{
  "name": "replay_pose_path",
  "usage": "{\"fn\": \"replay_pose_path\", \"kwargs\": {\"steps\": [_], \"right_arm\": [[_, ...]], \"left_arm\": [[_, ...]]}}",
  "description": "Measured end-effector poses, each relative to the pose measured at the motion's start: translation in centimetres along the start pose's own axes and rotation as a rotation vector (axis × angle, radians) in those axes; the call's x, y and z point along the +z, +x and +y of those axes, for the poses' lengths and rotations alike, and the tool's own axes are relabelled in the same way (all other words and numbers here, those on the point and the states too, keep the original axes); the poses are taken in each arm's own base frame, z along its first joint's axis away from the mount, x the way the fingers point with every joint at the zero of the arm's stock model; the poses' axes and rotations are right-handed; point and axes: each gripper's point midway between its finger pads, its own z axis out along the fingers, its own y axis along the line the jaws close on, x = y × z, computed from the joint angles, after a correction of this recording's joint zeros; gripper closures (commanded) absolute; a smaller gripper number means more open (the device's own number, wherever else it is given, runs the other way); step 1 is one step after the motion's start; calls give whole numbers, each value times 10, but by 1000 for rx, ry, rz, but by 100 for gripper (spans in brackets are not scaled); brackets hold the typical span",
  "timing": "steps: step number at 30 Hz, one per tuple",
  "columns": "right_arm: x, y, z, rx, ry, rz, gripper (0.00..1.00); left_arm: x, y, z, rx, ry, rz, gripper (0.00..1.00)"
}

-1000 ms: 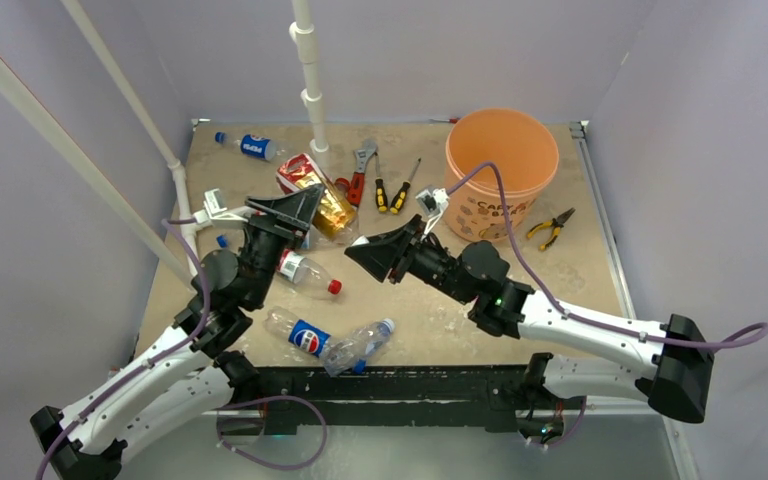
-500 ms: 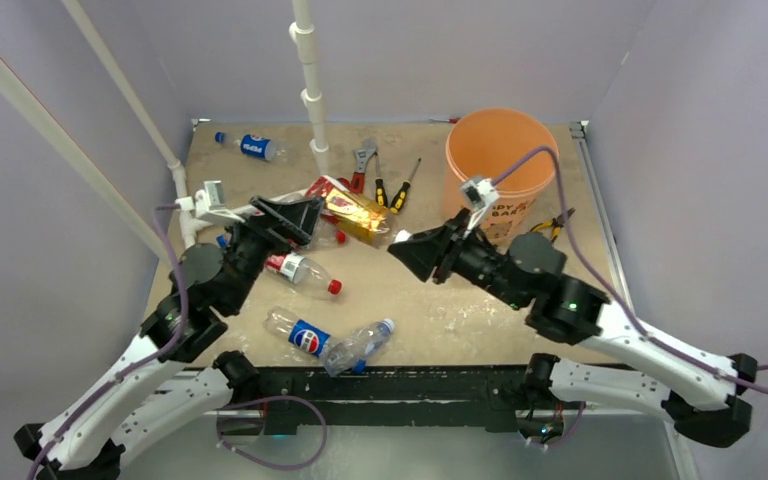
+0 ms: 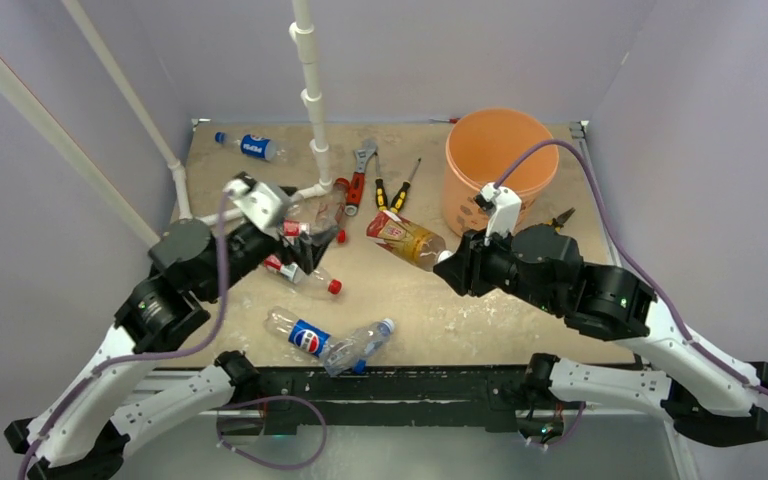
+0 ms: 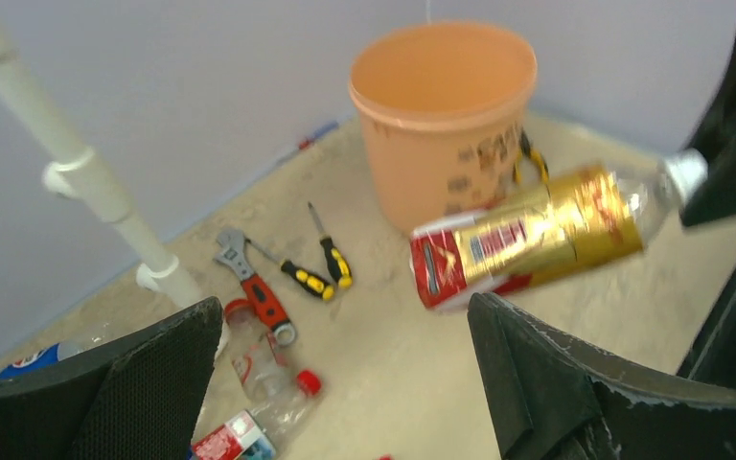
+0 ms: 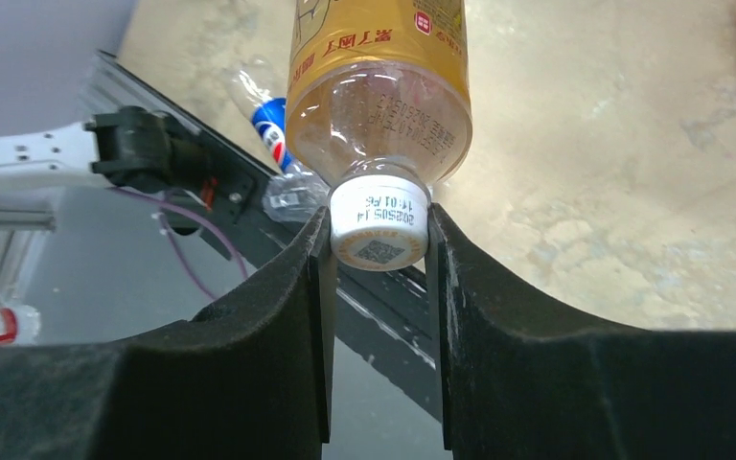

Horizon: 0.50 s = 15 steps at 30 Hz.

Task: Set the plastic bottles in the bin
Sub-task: Place the plastic bottle in the trash bin.

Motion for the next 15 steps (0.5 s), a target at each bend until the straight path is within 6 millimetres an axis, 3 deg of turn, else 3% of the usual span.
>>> {"fn": "replay_pose_path", "kwargs": {"steps": [3, 8, 12, 15], "right_arm": [[2, 5, -8, -38, 42, 27, 100], [7, 7, -10, -110, 47, 51, 100], [15, 7, 2, -168, 0, 80, 100], [19, 6, 15, -204, -56, 103, 100]], "left_arm": [[7, 35, -17, 154, 134, 99, 1], [26, 60, -48, 349, 380, 149, 13], [39, 72, -81, 454, 580, 167, 10], [39, 94, -109, 499, 716, 207, 7]]}}
